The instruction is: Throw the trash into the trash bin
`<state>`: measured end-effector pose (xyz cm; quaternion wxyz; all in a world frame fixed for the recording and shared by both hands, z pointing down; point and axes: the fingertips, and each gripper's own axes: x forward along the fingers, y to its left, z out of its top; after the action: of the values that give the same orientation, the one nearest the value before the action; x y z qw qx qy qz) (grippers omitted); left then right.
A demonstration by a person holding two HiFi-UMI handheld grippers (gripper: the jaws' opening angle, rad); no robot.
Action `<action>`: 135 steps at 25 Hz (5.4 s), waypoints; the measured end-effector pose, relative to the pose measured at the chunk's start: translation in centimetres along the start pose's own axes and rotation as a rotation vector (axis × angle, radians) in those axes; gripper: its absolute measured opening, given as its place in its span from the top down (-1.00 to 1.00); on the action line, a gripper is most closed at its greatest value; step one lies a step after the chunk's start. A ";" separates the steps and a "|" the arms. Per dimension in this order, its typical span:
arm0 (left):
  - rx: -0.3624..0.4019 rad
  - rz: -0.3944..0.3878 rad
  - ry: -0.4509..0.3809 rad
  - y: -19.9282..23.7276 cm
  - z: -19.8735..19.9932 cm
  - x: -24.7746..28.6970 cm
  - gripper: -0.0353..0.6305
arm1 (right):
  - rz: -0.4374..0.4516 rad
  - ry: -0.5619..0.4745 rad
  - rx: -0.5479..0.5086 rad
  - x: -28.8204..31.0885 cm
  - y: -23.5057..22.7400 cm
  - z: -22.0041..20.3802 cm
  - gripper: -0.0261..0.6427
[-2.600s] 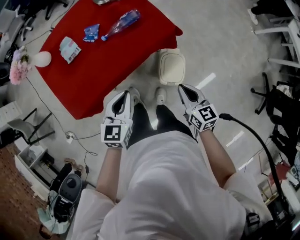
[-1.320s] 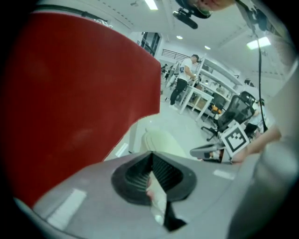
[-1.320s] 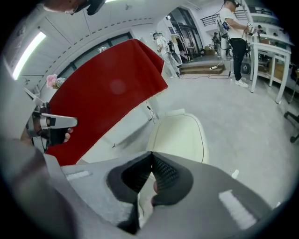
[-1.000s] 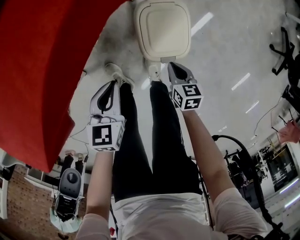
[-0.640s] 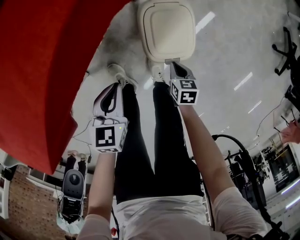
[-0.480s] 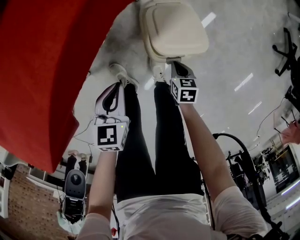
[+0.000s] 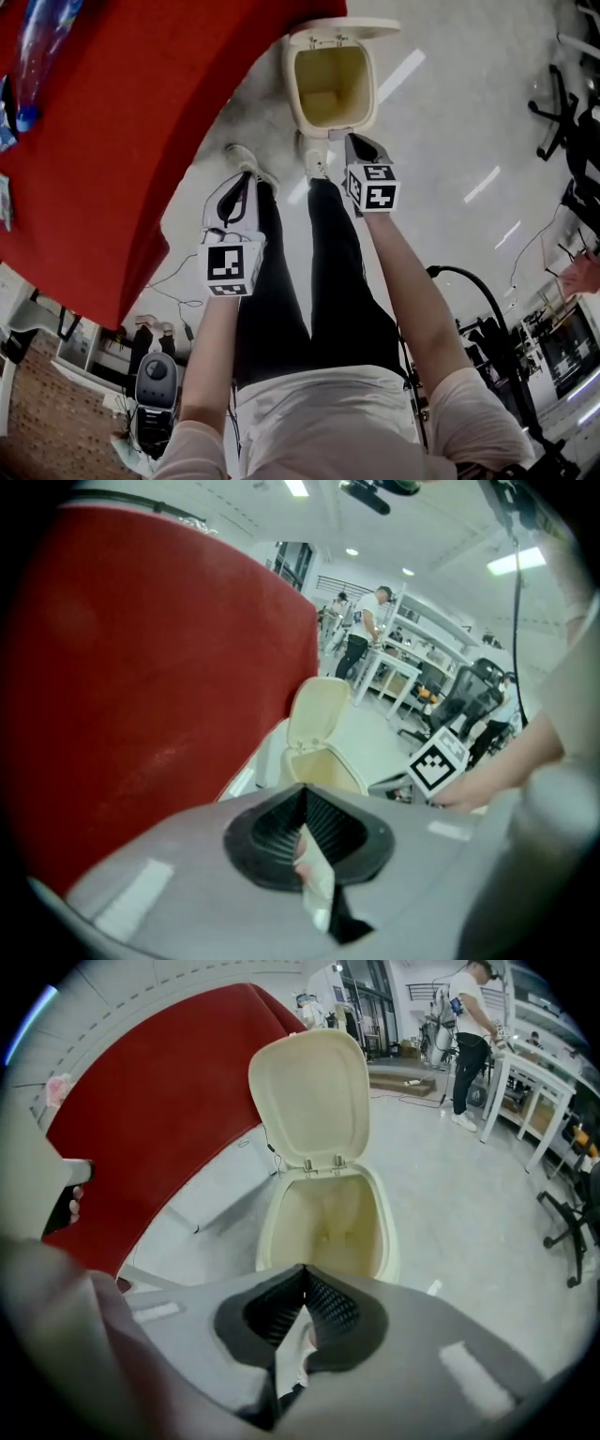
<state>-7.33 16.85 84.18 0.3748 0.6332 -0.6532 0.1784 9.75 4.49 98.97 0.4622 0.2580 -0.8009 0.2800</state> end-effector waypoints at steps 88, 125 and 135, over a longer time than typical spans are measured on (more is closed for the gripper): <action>0.067 0.173 -0.274 -0.7 29.3 -27.0 0.88 | 0.472 -0.506 -0.406 -41.9 17.6 32.4 0.92; 0.346 -0.003 0.101 19.8 29.6 -15.2 0.24 | 0.172 -0.519 -0.099 -38.0 21.1 34.7 0.92; 0.376 -0.041 0.259 22.4 27.5 -9.6 0.15 | 0.076 -0.519 -0.019 -38.6 19.5 33.1 0.92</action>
<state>-36.94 7.12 64.71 0.3344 0.6770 -0.5418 0.3690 -6.10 1.58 47.01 0.2328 0.2865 -0.9044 0.2141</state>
